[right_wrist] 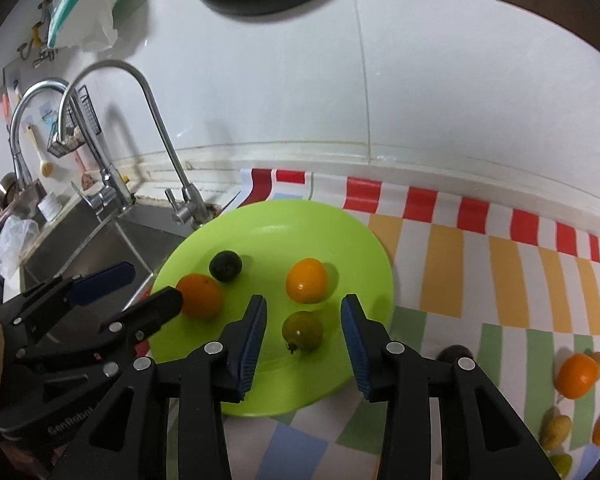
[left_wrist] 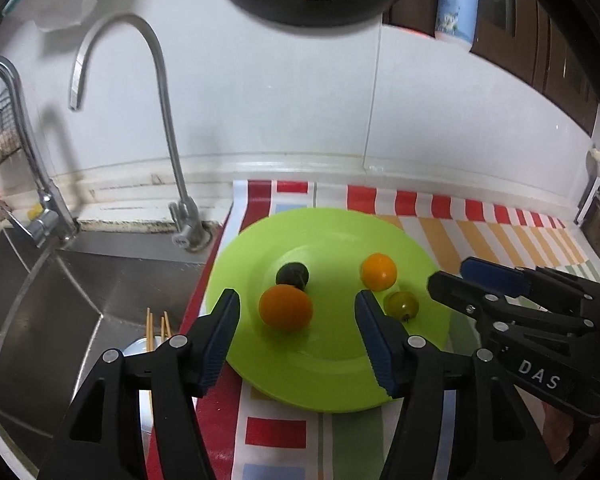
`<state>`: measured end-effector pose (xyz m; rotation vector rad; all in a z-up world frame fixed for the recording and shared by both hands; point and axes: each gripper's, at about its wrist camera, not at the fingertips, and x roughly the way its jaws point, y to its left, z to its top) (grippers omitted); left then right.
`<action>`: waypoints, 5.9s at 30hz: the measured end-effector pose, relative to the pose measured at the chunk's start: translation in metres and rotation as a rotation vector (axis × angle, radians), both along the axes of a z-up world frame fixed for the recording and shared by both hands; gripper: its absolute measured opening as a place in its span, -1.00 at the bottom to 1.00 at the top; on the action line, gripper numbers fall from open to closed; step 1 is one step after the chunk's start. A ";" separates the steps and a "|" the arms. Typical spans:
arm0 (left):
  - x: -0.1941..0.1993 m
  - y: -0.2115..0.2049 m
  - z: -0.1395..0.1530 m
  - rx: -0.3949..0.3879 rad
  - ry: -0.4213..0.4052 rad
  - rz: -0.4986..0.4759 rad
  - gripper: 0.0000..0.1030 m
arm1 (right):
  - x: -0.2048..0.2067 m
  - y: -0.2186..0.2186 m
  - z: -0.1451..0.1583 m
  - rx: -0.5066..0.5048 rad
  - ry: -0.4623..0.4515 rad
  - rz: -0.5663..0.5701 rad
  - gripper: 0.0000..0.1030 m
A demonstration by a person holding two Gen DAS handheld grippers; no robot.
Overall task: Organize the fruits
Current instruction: 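Open the left gripper on the plate while the right gripper releases the green tomato, then withdraw both open grippers from the plate toward the remaining fruit, then grasp a green tomato with the left gripper while the right gripper grasps an orange, then carry the green tomato and orange in both grippers over the green plate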
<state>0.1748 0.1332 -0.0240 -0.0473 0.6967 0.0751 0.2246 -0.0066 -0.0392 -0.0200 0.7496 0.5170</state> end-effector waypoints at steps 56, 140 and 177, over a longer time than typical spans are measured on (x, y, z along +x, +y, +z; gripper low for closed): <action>-0.122 -0.174 0.057 0.089 -0.243 -0.074 1.00 | -0.145 -0.208 0.065 -0.080 -0.232 -0.246 0.47; -0.042 -0.266 -0.028 -0.047 0.071 -0.415 -0.46 | -0.073 -0.261 -0.018 -0.161 -0.044 -0.135 -0.28; -0.098 -0.115 0.049 -0.033 -0.137 -0.207 -0.46 | -0.113 -0.115 0.066 -0.006 -0.201 0.000 -0.28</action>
